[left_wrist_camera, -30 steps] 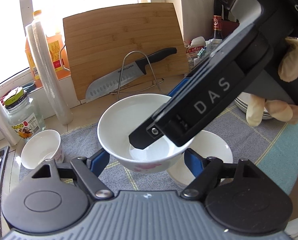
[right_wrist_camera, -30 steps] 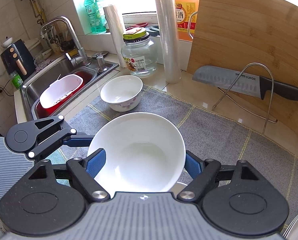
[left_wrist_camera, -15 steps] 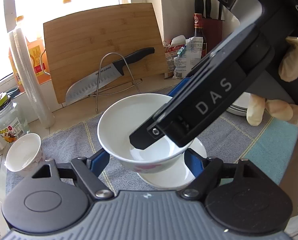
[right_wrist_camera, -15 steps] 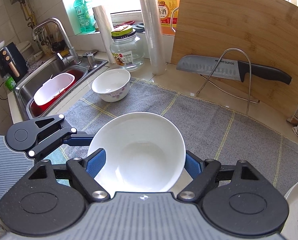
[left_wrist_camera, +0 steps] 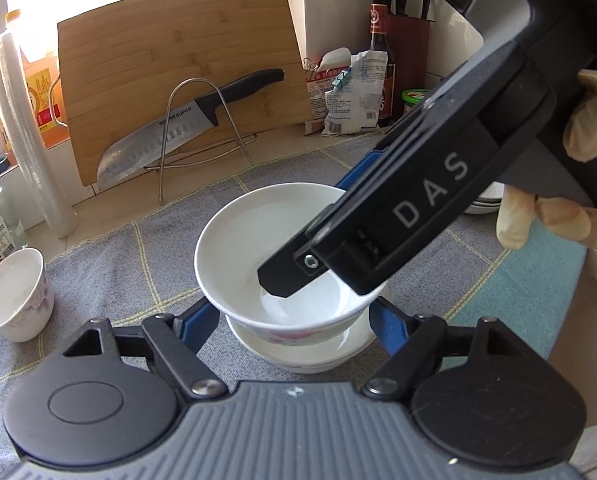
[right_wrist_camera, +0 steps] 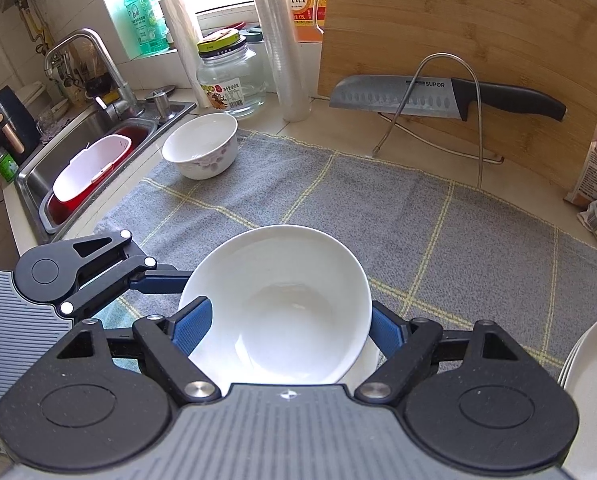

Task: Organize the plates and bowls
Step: 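Lower the pink-flowered bowl into the plain white bowl with the right tool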

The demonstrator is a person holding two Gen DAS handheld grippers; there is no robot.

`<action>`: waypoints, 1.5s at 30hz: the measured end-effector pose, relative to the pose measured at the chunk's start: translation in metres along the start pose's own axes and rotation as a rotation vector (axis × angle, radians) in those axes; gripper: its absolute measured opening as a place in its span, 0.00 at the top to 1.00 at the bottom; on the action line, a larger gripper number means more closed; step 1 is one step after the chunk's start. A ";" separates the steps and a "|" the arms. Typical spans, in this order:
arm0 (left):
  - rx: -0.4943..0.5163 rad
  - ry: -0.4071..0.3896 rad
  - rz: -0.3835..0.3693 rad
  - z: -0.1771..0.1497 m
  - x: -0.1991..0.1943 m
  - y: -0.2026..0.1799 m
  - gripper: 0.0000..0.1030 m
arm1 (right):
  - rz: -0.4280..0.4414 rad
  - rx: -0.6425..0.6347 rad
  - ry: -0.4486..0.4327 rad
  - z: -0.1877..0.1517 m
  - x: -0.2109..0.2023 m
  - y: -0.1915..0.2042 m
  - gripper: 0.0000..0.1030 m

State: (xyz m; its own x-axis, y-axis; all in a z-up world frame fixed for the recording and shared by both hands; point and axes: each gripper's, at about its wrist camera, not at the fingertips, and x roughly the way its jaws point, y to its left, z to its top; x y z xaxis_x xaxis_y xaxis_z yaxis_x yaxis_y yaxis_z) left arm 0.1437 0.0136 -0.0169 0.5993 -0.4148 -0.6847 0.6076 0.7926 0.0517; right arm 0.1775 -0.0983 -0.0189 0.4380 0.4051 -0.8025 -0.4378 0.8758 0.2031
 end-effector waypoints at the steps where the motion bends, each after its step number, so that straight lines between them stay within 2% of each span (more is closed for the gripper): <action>1: -0.001 0.004 -0.002 0.000 0.002 0.000 0.21 | 0.003 0.006 0.002 -0.001 0.001 -0.001 0.15; 16: -0.001 0.038 -0.017 -0.003 0.014 0.000 0.21 | 0.003 0.017 0.033 -0.004 0.013 -0.006 0.15; 45: 0.001 0.042 -0.029 -0.004 0.018 0.002 0.19 | -0.046 -0.024 0.047 -0.009 0.020 -0.001 0.15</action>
State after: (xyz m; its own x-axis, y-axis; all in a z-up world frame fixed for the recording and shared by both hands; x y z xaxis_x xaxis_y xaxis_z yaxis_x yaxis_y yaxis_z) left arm 0.1538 0.0098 -0.0316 0.5590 -0.4189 -0.7156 0.6252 0.7798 0.0319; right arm 0.1797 -0.0940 -0.0398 0.4207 0.3515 -0.8363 -0.4373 0.8863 0.1525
